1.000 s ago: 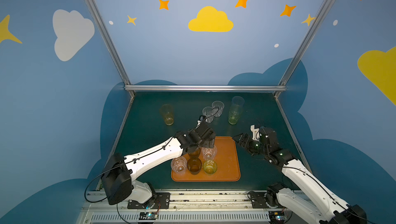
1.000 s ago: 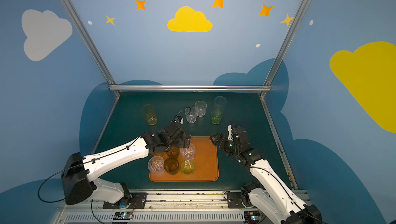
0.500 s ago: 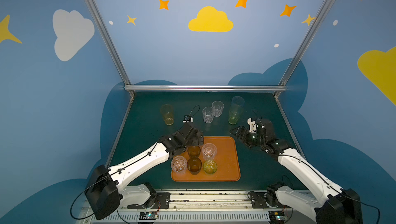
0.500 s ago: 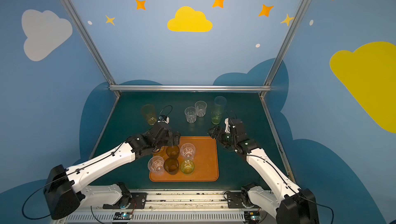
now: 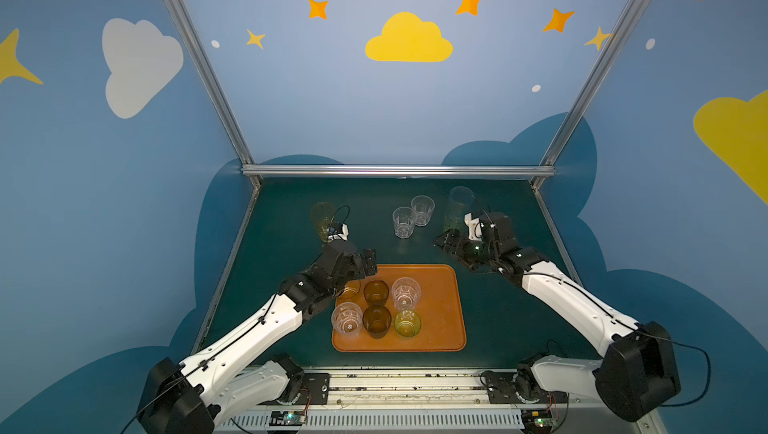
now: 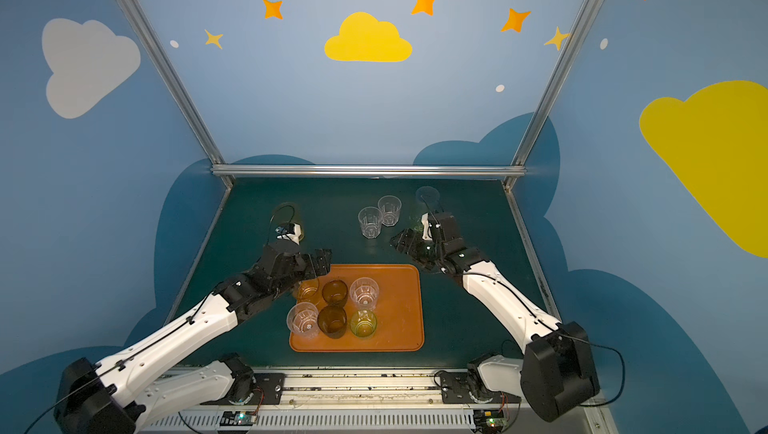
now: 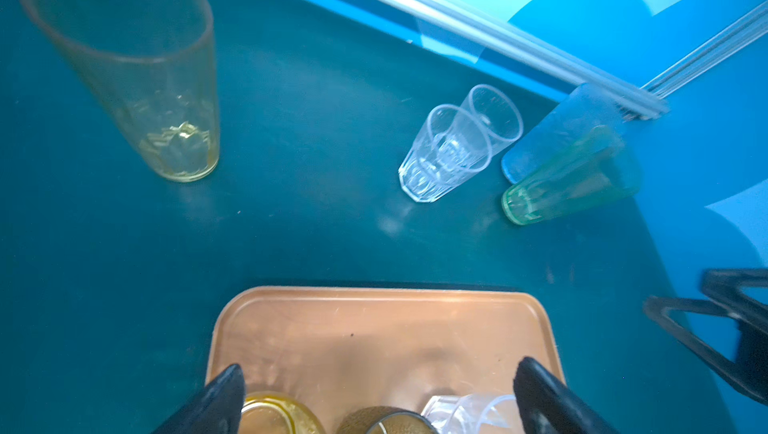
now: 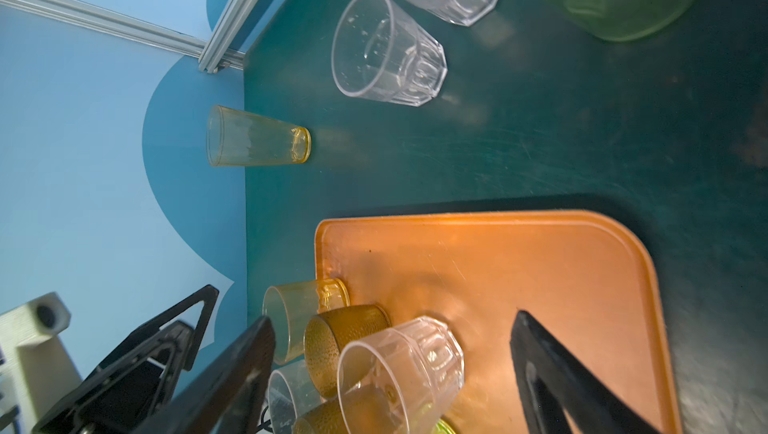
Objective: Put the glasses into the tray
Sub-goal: 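Raise left gripper off the tray while right gripper reaches toward the clear glasses, then lower right gripper into the nearer clear faceted glass and close on its rim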
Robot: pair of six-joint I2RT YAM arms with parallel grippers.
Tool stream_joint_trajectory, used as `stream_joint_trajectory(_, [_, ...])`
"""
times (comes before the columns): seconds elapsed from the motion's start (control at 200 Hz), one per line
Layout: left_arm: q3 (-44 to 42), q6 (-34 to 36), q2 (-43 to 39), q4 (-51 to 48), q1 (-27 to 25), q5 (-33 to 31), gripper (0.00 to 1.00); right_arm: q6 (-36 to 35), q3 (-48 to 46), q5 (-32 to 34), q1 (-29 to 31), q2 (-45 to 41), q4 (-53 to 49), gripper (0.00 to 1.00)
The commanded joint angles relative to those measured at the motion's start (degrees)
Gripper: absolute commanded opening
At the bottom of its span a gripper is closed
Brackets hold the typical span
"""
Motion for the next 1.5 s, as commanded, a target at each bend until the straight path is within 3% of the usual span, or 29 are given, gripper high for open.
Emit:
stream_joint_trajectory(0.0, [-2.34, 1.26, -2.23, 4.4, 0.3, 1.13, 1.0, -1.35, 3.91, 0.84, 0.52, 2.89, 0.42, 0.88])
stream_joint_trajectory(0.451, [-10.62, 2.94, -11.53, 13.6, 0.53, -1.81, 1.0, -2.77, 17.22, 2.15, 1.72, 18.31, -1.84, 0.85])
stream_joint_trajectory(0.861, [-11.43, 1.23, -10.54, 16.9, 0.53, -0.71, 1.0, -3.12, 27.18, 7.24, 3.01, 30.12, -4.91, 0.75])
stream_joint_trajectory(1.131, [-16.32, 1.01, -12.1, 25.29, 0.52, -1.63, 1.0, -4.74, 33.98, 8.5, 3.19, 36.73, -6.37, 0.72])
stream_joint_trajectory(1.242, [-17.8, 1.52, -13.2, 27.36, 0.56, -3.08, 1.0, -5.23, 36.81, 8.97, 3.27, 39.28, -7.73, 0.63])
stream_joint_trajectory(1.497, [-16.46, 0.67, -13.44, 23.99, 0.58, -4.98, 1.0, -5.58, 42.15, 10.2, 3.36, 43.62, -11.27, 0.6])
